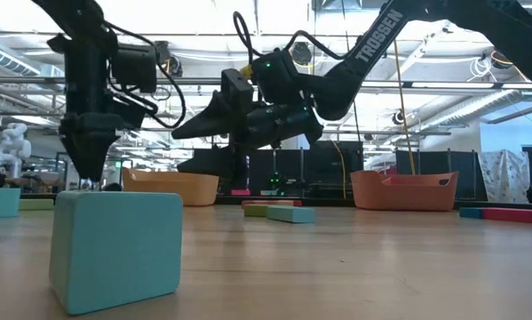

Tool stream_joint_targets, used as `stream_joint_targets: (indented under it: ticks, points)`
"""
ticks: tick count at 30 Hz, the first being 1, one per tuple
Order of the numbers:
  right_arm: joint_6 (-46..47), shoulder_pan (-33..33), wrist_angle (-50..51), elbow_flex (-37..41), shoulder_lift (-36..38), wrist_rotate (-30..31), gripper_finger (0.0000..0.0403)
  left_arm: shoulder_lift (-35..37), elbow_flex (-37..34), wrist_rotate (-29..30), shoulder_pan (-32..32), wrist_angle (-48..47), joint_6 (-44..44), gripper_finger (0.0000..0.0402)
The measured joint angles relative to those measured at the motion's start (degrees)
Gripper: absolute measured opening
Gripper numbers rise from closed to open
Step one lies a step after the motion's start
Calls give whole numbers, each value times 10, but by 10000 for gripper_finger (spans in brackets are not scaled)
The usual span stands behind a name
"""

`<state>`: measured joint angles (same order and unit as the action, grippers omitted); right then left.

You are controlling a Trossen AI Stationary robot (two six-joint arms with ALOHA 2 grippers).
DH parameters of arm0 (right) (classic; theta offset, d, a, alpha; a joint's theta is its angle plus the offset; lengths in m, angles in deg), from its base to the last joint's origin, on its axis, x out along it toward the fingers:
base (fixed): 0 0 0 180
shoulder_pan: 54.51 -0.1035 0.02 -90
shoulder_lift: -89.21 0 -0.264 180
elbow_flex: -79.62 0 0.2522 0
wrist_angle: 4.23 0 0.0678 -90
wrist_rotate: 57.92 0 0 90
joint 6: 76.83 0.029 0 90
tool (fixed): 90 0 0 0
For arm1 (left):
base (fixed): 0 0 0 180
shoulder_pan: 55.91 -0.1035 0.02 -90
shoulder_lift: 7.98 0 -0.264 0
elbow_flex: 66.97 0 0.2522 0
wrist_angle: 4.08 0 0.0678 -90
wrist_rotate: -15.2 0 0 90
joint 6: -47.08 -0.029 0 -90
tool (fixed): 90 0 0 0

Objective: Sort blocks by size
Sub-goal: Put the small light blue block into the yellow bin

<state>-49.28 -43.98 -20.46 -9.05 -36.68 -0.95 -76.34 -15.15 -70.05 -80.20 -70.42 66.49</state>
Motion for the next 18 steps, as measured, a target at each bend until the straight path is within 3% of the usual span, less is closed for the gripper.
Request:
stream_joint_targets:
  ticks: [12,18]
  points:
    - [1,0,-2,0,0,0,277,-1,-18,18,-9,21,28,301]
    - [3,-1,-2,0,0,-1,276,-41,-18,19,-8,23,40,279]
